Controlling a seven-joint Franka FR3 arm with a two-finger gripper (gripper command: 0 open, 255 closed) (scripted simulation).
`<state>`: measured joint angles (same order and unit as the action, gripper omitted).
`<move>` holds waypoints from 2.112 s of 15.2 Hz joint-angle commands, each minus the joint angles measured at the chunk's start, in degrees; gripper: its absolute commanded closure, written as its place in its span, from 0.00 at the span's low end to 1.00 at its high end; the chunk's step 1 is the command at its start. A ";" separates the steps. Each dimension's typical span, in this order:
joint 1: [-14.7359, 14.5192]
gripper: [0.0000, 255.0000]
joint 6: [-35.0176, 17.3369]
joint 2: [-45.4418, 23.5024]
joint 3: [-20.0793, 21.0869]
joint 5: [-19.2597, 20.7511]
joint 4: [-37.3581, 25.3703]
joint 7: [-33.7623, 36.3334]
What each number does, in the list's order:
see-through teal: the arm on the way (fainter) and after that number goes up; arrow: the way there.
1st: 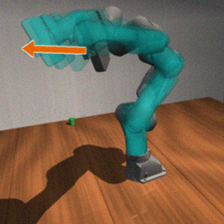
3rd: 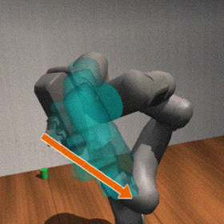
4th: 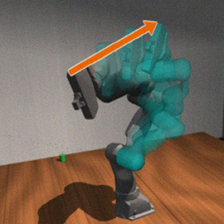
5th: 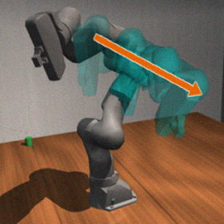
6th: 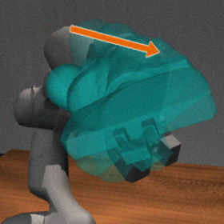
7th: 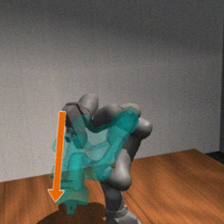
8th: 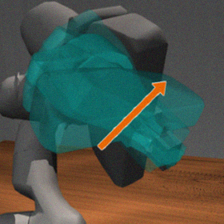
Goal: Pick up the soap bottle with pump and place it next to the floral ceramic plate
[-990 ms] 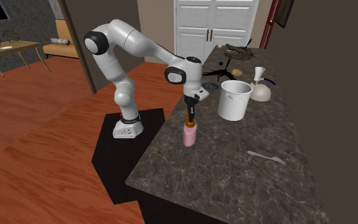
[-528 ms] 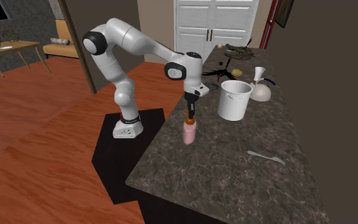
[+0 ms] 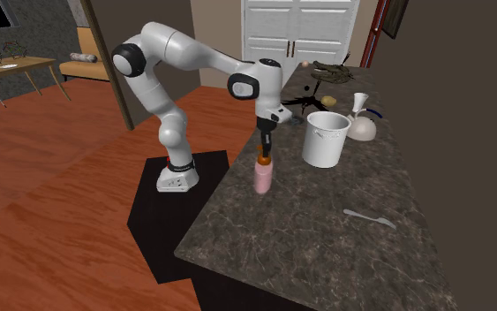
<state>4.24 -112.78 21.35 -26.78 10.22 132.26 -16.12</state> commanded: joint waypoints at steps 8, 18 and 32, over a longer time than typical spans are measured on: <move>-0.18 1.00 7.11 1.29 1.06 -0.25 -5.85 0.10; -0.54 1.00 14.78 1.32 1.92 -0.82 -13.47 -0.10; -1.19 1.00 25.41 -0.89 2.48 -1.96 -26.22 -0.93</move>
<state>3.13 -88.23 20.70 -24.37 8.38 107.13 -17.05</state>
